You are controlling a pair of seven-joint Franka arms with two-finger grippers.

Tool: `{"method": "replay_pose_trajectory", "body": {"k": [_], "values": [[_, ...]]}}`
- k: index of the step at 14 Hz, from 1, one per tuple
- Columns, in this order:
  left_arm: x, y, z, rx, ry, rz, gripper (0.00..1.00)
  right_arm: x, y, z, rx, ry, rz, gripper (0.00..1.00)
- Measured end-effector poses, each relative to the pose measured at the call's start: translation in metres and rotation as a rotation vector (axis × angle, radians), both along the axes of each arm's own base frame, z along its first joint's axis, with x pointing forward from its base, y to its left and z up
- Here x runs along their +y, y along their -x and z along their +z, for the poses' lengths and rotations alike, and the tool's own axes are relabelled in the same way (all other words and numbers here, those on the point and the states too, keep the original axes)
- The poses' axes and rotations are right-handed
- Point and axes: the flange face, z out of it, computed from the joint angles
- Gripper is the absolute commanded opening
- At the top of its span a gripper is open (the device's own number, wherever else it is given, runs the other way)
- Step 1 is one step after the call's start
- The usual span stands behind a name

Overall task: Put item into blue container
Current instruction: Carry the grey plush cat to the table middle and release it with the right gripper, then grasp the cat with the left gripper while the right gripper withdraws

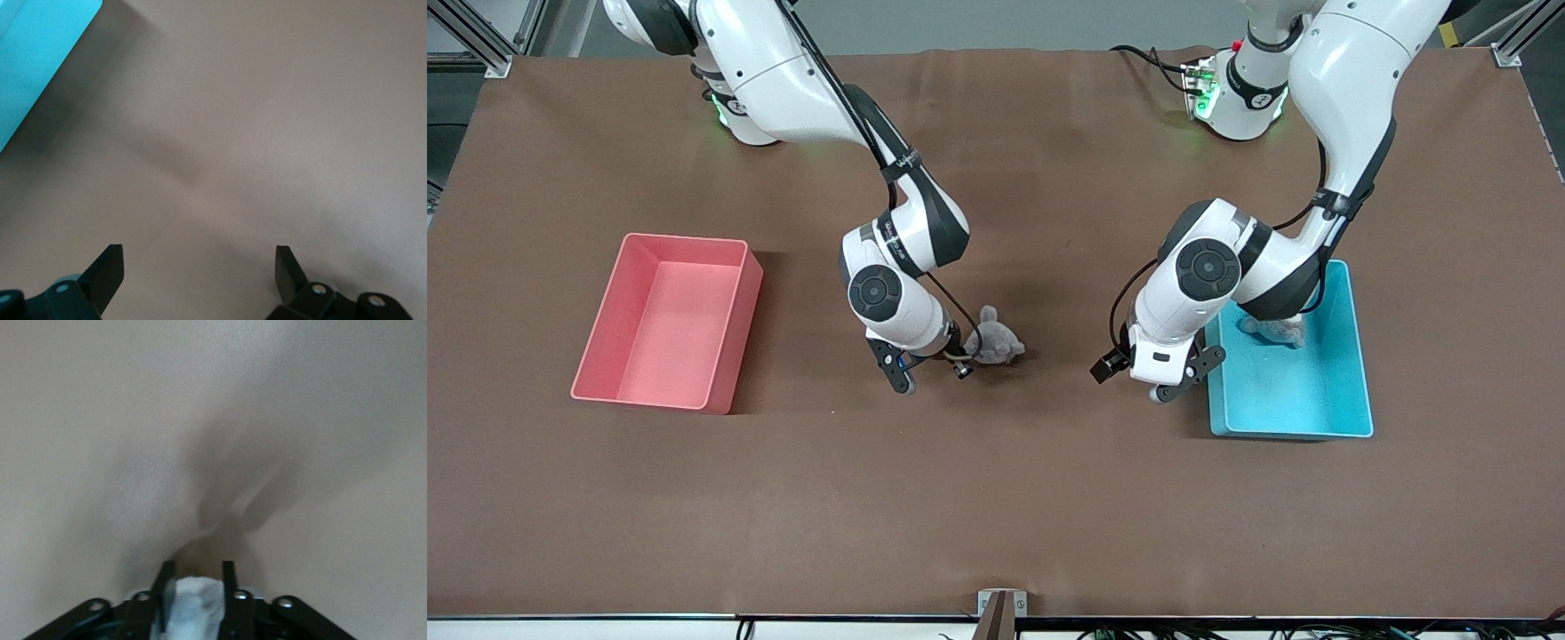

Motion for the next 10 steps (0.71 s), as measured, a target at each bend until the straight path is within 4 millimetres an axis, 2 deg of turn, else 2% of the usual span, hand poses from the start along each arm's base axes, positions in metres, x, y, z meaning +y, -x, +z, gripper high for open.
{"method": "replay_pose_trajectory", "body": {"k": [3, 5, 7, 8, 10], "values": [[0.001, 0.0, 0.0, 0.004, 0.0, 0.046, 1.0, -0.002, -0.005, 0.004, -0.011, -0.001, -0.004, 1.0], [0.0, 0.0, 0.0, 0.009, 0.002, 0.096, 1.0, -0.011, -0.014, 0.012, -0.011, 0.003, 0.016, 1.0], [-0.001, 0.0, -0.001, 0.011, 0.003, 0.111, 1.0, -0.034, -0.026, 0.028, 0.016, 0.013, 0.088, 1.0], [-0.005, 0.0, 0.0, 0.008, 0.006, 0.106, 1.0, -0.052, -0.034, 0.04, 0.029, 0.018, 0.129, 1.0], [-0.027, -0.001, 0.005, -0.021, 0.014, 0.069, 1.0, -0.092, -0.047, 0.07, 0.048, 0.033, 0.229, 1.0]]}}
